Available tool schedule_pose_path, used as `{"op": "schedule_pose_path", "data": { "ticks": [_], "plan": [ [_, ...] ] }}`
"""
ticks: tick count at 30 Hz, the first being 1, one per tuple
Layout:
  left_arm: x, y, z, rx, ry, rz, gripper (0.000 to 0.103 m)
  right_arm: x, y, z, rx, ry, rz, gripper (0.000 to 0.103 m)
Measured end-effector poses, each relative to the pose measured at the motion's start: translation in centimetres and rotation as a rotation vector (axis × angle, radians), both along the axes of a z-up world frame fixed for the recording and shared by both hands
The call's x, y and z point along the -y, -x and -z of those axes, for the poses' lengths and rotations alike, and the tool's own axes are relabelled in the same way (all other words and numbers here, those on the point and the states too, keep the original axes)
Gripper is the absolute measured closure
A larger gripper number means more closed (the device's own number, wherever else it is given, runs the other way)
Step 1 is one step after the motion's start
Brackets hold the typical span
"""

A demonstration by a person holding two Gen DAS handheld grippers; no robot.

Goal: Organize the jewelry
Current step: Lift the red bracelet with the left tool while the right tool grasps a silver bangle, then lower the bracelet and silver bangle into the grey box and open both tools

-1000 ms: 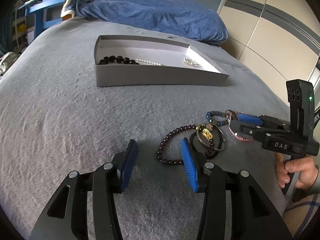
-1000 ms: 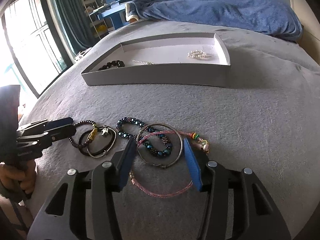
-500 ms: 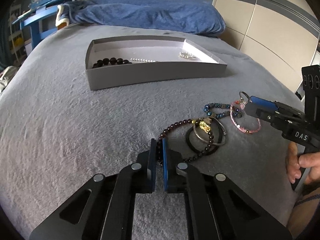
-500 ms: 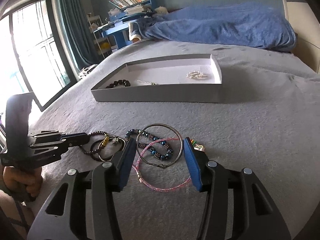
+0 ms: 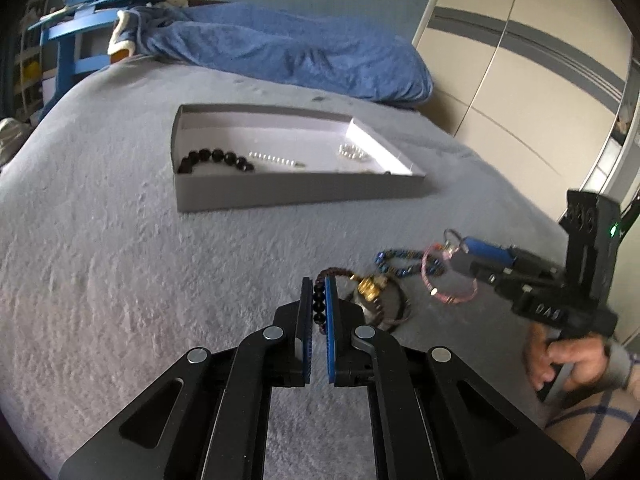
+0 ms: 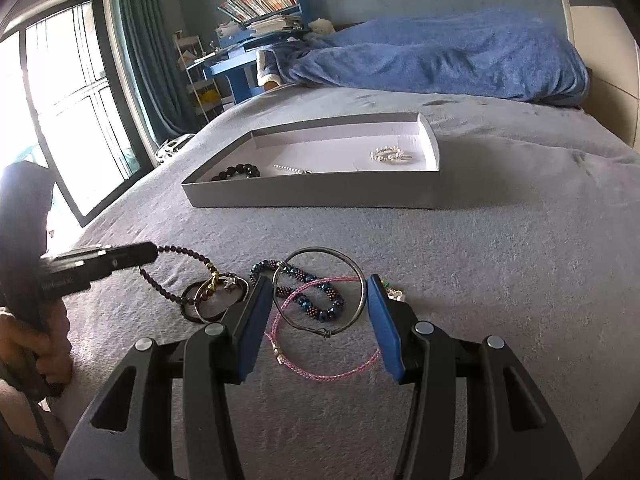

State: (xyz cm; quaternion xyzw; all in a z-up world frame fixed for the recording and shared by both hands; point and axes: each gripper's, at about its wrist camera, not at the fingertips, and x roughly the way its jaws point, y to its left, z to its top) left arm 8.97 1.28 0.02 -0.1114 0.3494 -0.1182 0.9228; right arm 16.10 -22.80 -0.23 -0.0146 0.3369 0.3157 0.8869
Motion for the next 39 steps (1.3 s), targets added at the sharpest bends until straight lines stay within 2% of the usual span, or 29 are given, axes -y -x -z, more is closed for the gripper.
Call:
{"op": "schedule_pose_path", "data": {
  "ticks": [10,17,23,32,39],
  "plan": [
    [0.2,-1.1,-3.6,0.074,0.013,0.013,0.097,0.0,0.1,-0.4,0.005,-0.009,-0.003,0.054],
    [-0.4,-2.0,-6.1,0.113,0.01,0.02,0.097,0.3,-0.4,-2.0,0.013,-0.019,-0.028,0.054],
    [-1.2,-3.3,-7.9,0.14,0.0,0.013,0.097,0.0,-1.9,-3.4,0.035,0.017,-0.031,0.054],
    [-1.7,-7.0,-9.1,0.15,0.008,0.004,0.097,-2.0,-6.2,-5.4,0.049,0.09,-0.029,0.054],
    [-1.2,-10.1,-8.6,0.123,-0.012,0.001,0.097,-4.7,-9.7,-5.0,0.009,0.142,-0.048,0.054]
  ]
}}
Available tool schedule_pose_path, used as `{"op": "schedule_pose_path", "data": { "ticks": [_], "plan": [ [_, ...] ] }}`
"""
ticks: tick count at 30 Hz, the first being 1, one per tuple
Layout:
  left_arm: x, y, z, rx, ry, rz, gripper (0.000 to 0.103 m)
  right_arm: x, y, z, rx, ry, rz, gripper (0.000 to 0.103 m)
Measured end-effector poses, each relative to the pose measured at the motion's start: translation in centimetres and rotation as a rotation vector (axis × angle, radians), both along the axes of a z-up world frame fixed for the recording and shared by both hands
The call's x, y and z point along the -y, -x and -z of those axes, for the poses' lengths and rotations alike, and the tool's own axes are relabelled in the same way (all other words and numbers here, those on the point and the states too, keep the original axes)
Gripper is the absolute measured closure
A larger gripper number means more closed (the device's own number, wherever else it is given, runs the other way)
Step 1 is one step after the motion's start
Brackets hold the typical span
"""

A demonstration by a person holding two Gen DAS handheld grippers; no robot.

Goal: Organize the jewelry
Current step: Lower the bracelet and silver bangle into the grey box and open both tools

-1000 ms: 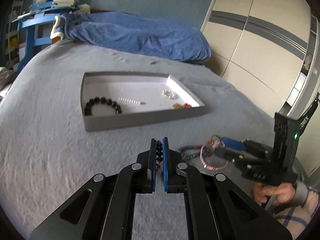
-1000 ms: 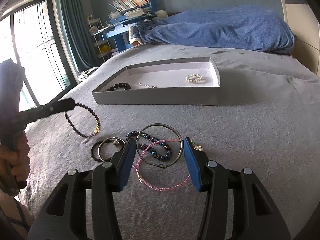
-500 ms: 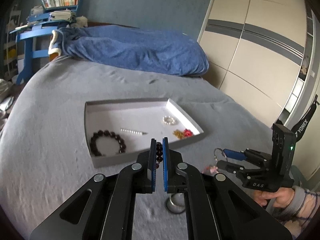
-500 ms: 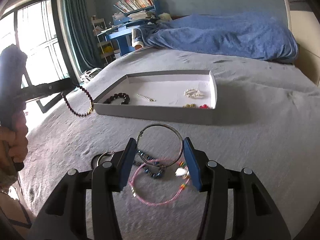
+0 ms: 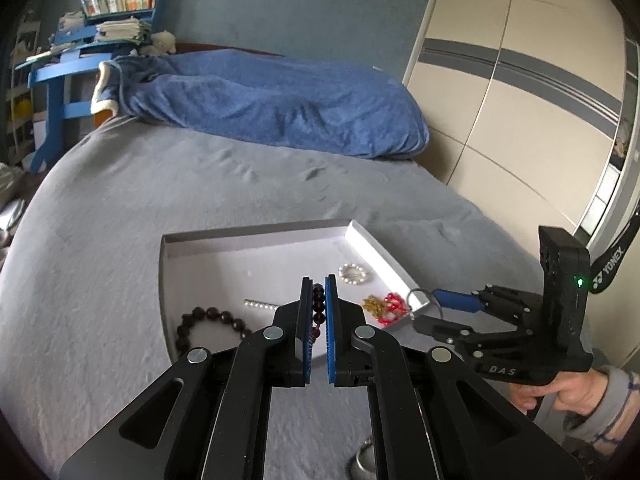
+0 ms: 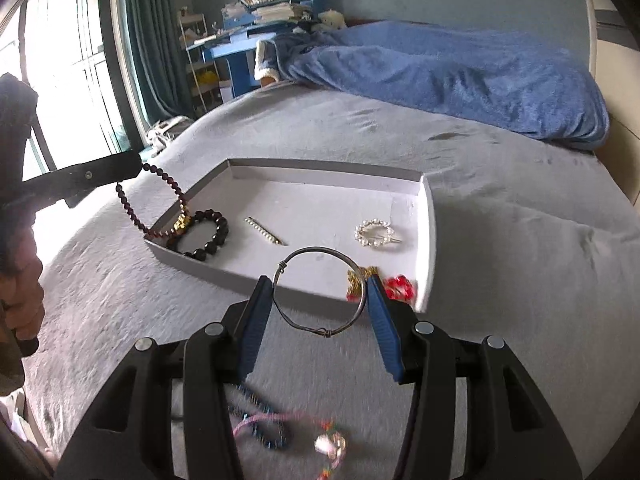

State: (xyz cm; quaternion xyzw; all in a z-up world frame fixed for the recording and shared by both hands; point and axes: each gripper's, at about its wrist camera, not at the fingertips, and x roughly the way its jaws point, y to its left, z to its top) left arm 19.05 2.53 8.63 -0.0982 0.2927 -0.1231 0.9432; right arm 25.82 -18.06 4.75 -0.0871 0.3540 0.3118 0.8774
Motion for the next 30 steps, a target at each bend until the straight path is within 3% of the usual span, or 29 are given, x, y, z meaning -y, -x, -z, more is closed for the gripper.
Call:
{"op": "schedule_pose_path", "data": {
  "ticks": [17,28,30],
  "plan": [
    [1.0,-4.8,4.9,-0.095,-0.018,-0.031,0.097,-5.7,-4.3,4.0,-0.099,0.136,-0.007,0.054],
    [0.4,-5.3,8.4,-0.186,-0.102,-0.073,0.097,-5.9,-5.2,4.5,-0.16,0.118,0.016,0.053],
    [0.2,-5.2,8.8,-0.199,-0.121,-0.086,0.087,-5.9,-5.1,4.5,-0.156,0.118,0.022,0.052]
  ]
}}
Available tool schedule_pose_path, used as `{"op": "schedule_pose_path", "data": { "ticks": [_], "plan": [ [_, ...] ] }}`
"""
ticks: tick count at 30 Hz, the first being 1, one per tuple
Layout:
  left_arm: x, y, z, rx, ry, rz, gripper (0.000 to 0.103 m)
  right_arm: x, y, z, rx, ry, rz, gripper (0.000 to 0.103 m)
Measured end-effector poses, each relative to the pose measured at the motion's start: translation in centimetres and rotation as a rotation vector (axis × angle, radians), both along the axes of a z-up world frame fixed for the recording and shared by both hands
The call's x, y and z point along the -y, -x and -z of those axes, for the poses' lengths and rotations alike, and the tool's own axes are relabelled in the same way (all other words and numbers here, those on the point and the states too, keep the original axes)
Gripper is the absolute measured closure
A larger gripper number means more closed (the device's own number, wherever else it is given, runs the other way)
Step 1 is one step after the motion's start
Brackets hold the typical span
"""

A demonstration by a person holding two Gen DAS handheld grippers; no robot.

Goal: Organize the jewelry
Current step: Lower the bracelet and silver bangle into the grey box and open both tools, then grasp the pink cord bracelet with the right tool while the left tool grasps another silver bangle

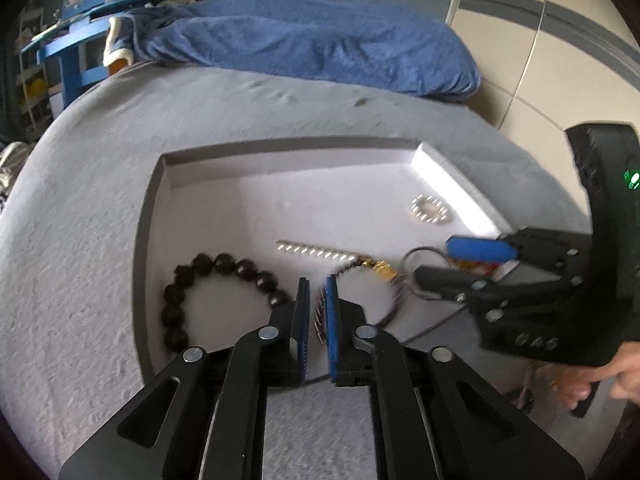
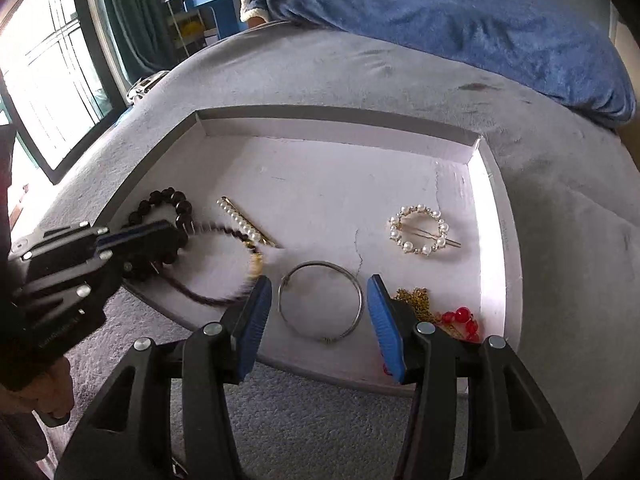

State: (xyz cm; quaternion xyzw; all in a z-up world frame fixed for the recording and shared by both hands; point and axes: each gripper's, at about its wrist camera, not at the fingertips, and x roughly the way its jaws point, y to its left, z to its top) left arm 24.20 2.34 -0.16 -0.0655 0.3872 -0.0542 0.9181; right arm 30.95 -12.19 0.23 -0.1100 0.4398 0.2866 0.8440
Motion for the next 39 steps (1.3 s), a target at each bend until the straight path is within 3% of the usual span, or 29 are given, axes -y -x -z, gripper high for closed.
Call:
{"op": "schedule_pose_path", "data": {
  "ticks": [4,12,16,26,31,34,39],
  "plan": [
    [-0.4,1.1,-0.1,0.026,-0.015,-0.027,0.065,0.6,0.7,-0.4,0.02,-0.031,0.007,0.048],
    [0.2,5.3,-1.4,0.123,0.005,-0.005,0.051,3.9,3.8,-2.2,0.12,-0.117,0.034,0.047],
    [1.2,7.6,-0.9,0.109,0.01,0.042,0.05,6.5,5.9,-2.4,0.133,-0.168,0.068,0.044],
    [3.7,11.8,0.4,0.074,0.036,0.128,0.05,12.8,9.9,0.2,0.06,-0.209,0.194,0.043],
    [4.9,13.4,1.2,0.049,0.047,0.168,0.047,14.2,11.5,1.6,0.014,-0.245,0.237,0.043],
    [6.2,14.1,1.5,0.037,0.01,0.226,0.045,13.7,12.4,1.8,0.023,-0.233,0.213,0.043],
    [7.2,13.1,2.1,-0.004,-0.039,0.25,0.045,12.3,12.7,2.2,0.035,-0.173,0.177,0.059]
  ]
}}
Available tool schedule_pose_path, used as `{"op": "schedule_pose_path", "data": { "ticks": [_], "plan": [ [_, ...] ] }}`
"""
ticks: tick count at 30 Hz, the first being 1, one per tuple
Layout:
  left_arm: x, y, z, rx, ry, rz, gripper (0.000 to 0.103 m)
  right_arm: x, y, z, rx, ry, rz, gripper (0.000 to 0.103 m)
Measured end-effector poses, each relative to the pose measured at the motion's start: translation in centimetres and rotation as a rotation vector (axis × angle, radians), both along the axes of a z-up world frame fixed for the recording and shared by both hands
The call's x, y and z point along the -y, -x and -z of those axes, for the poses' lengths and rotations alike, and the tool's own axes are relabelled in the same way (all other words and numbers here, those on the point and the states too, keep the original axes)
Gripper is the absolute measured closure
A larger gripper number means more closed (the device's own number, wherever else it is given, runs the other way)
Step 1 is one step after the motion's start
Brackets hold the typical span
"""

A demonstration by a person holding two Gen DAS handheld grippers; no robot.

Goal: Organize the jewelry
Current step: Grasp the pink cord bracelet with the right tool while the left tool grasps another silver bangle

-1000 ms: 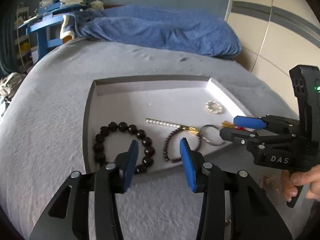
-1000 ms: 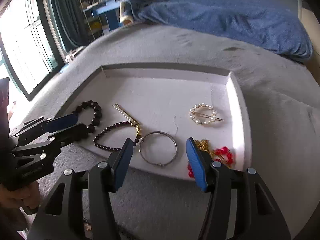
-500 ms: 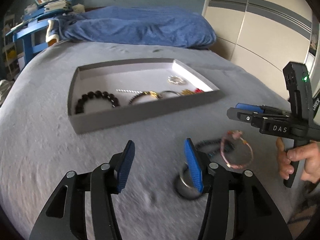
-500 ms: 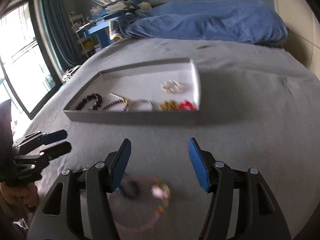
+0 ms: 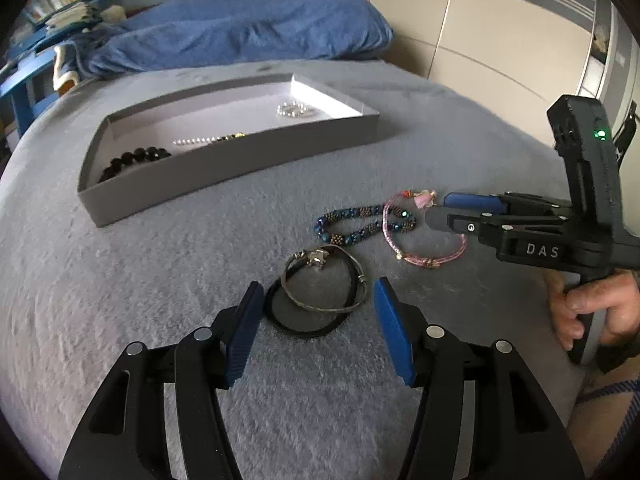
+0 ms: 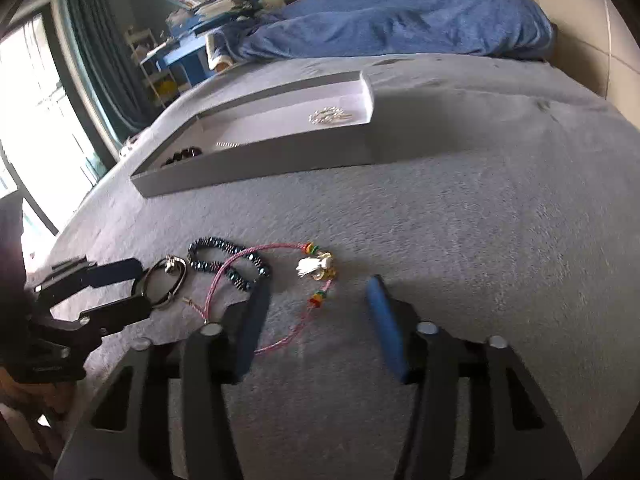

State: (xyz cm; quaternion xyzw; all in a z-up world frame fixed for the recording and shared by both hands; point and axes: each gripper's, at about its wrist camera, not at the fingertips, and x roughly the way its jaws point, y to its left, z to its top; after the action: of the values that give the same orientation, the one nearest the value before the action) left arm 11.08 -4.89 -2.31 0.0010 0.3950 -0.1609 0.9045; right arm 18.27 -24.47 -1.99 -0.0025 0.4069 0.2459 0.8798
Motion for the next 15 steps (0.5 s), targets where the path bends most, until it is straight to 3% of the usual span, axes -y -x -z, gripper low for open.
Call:
{"op": "schedule_pose_path", "data": {
  "ticks": [12,15],
  "plan": [
    [1.9,-1.6,0.3,-0.015,-0.1,0.037,0.04,0.4,0.3,0.4,-0.009,0.003,0.005,0.066],
    [2.3,-2.0,0.4,-0.017,-0.12,0.039,0.041,0.2,0.3,0.4,-0.009,0.008,-0.002,0.073]
  ]
}}
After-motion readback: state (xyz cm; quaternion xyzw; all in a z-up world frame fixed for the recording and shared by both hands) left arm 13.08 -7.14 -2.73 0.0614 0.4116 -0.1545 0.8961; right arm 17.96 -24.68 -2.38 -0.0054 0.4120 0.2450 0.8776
